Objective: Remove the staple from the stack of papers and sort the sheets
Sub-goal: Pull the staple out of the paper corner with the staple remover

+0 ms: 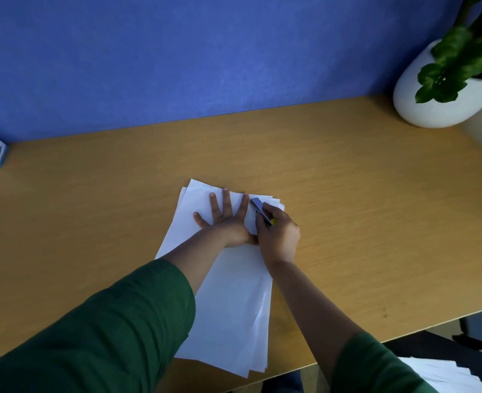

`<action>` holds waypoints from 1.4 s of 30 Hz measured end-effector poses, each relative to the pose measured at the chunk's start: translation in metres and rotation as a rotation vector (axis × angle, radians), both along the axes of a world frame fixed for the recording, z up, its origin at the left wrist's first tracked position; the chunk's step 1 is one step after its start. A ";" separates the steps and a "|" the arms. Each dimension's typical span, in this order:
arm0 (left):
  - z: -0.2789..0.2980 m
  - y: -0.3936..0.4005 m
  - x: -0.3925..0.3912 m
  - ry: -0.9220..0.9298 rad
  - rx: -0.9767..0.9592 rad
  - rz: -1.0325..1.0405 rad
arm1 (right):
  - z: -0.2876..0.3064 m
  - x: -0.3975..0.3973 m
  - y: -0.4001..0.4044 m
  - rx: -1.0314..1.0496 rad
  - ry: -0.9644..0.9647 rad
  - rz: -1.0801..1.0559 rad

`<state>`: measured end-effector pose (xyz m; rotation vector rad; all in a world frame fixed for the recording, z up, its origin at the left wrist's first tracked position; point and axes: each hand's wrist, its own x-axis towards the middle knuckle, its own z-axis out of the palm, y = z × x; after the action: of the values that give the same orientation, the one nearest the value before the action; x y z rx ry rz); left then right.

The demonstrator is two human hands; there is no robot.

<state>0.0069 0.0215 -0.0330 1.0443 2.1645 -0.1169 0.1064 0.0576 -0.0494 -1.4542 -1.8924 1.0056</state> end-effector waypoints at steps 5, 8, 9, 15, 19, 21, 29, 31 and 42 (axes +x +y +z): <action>0.002 0.000 -0.001 -0.014 -0.008 0.005 | -0.001 0.002 0.006 -0.176 0.232 -0.182; 0.000 -0.001 -0.002 -0.014 0.007 0.003 | -0.002 0.003 0.012 -0.261 0.308 -0.258; 0.000 -0.001 -0.001 -0.017 0.010 0.006 | -0.002 0.004 0.012 -0.259 0.290 -0.247; -0.004 0.000 0.001 0.016 -0.002 0.016 | -0.004 0.007 0.004 -0.080 0.108 -0.054; -0.005 0.001 0.001 0.018 -0.002 0.019 | -0.002 0.001 0.005 -0.006 0.000 0.000; -0.004 0.001 0.001 0.018 -0.002 0.017 | -0.002 -0.001 0.005 -0.003 -0.026 0.009; -0.003 0.002 0.001 0.003 -0.016 0.022 | -0.001 -0.002 0.008 -0.174 0.159 -0.169; -0.004 0.001 0.000 -0.004 -0.008 0.032 | 0.002 -0.002 0.015 -0.277 0.257 -0.259; -0.004 0.001 0.002 0.008 -0.012 0.026 | 0.000 0.007 0.006 -0.130 0.063 -0.056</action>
<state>0.0085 0.0227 -0.0366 1.0105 2.1807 -0.1226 0.1137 0.0640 -0.0496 -1.5210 -1.7612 1.1522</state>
